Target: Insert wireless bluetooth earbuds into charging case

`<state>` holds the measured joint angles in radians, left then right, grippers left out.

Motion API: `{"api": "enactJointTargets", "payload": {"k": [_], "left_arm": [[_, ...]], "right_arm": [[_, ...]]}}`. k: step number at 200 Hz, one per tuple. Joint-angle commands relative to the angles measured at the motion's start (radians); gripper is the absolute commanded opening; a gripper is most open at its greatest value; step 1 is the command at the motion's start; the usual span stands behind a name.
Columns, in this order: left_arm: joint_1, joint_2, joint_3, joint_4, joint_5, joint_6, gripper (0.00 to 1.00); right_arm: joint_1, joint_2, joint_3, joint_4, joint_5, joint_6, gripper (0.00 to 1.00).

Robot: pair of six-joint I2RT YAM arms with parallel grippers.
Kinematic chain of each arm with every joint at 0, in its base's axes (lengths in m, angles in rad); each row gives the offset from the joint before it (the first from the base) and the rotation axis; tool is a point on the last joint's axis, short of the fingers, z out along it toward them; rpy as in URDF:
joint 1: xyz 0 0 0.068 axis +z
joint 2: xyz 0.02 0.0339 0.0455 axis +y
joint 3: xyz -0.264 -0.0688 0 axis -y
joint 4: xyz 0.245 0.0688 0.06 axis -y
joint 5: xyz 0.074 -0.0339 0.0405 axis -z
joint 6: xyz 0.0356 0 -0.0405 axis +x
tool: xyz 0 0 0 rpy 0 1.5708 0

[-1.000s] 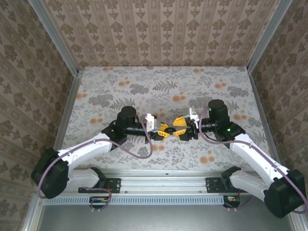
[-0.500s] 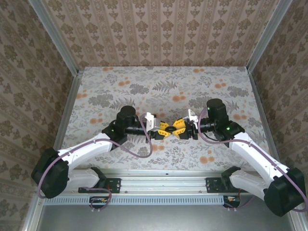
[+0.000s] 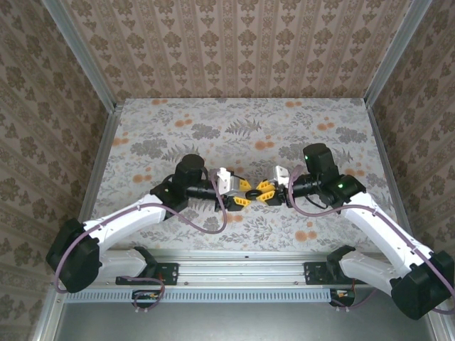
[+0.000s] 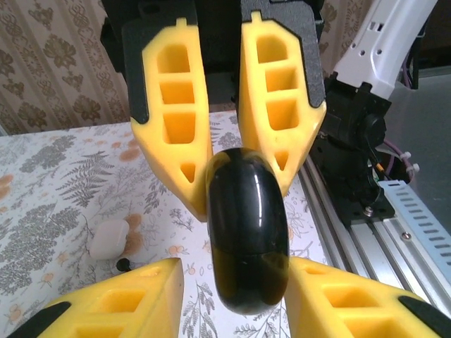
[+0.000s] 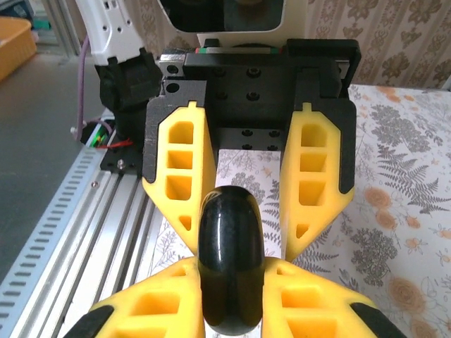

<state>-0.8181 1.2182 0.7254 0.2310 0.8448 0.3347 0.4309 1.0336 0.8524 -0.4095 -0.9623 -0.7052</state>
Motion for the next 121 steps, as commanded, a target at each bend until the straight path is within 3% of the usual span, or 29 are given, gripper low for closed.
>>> {"api": "enactJointTargets", "payload": {"k": [1, 81, 121], "left_arm": [[-0.008, -0.014, 0.029, -0.041, 0.011, 0.039, 0.41], [-0.019, -0.014, 0.021, -0.006, -0.009, 0.003, 0.4], [-0.022, -0.014, 0.023, -0.022, -0.009, 0.004, 0.24]], "right_arm": [[0.02, 0.003, 0.049, -0.102, 0.053, -0.097, 0.16], [0.047, 0.025, 0.044, -0.037, 0.047, -0.07, 0.16], [0.048, 0.025, 0.042, -0.019, 0.045, -0.056, 0.16]]}}
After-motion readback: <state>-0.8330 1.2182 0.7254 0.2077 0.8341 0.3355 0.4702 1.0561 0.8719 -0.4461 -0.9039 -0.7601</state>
